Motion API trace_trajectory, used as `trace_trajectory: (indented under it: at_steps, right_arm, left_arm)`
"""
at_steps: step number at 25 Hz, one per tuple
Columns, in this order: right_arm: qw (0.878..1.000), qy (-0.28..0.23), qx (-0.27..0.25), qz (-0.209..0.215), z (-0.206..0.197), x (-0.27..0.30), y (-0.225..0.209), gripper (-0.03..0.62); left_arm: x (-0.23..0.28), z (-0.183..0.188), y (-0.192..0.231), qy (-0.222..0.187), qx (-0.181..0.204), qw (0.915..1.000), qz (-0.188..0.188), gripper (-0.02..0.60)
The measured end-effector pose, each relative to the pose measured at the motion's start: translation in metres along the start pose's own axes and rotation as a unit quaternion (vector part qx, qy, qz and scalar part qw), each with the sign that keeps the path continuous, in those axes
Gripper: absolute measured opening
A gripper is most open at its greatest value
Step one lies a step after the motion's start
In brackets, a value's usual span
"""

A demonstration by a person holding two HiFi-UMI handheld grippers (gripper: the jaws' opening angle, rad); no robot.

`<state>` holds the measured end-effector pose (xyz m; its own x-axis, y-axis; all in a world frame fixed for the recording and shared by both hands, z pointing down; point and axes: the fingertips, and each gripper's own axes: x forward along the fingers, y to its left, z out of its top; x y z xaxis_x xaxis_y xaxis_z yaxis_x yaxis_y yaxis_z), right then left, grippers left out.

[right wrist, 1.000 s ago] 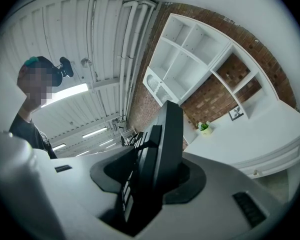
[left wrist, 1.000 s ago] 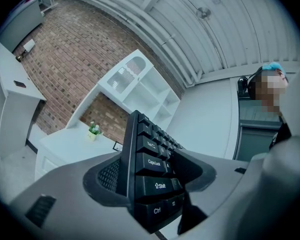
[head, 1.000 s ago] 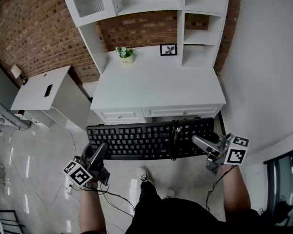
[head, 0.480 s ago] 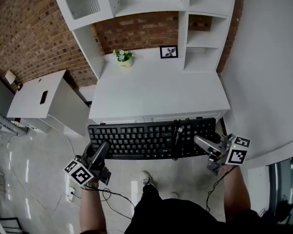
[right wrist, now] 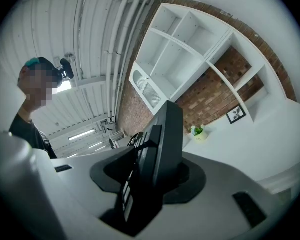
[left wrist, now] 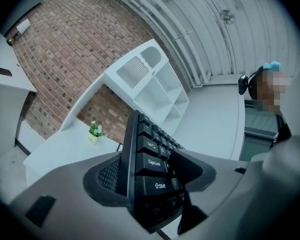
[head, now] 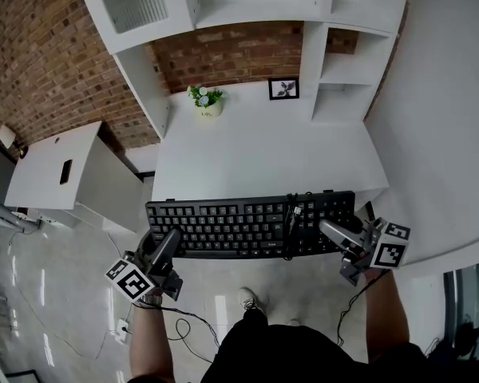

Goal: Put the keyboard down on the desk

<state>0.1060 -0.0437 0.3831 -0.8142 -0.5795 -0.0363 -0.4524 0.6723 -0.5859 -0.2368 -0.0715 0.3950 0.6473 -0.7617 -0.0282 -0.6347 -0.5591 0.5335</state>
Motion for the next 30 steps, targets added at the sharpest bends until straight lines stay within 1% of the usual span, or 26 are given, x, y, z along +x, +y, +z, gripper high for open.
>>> trace_trajectory:
  at_steps: [6,9,11,24,30]
  right_arm:
    - [1.000,0.001,0.002,-0.009,0.002,0.054,-0.008,0.183]
    - [1.000,0.002,0.005,-0.012,0.010,0.107,-0.018,0.183]
    - [1.000,0.002,0.006,-0.011,0.014,0.132,-0.021,0.183]
    - [1.000,-0.012,-0.006,-0.008,0.013,0.134,-0.022,0.183]
    - [1.000,-0.010,-0.008,-0.012,0.013,0.132,-0.023,0.184]
  left_arm:
    - [0.007,0.027,0.050,0.004,-0.006,1.0000,-0.004,0.298]
    - [0.014,0.057,0.094,0.007,-0.010,0.9999,-0.003,0.298]
    - [0.019,0.072,0.115,0.008,-0.009,0.9999,-0.003,0.298]
    - [0.022,0.078,0.116,0.000,0.005,0.9999,-0.016,0.298]
    - [0.023,0.075,0.117,0.002,0.002,0.9999,-0.017,0.296]
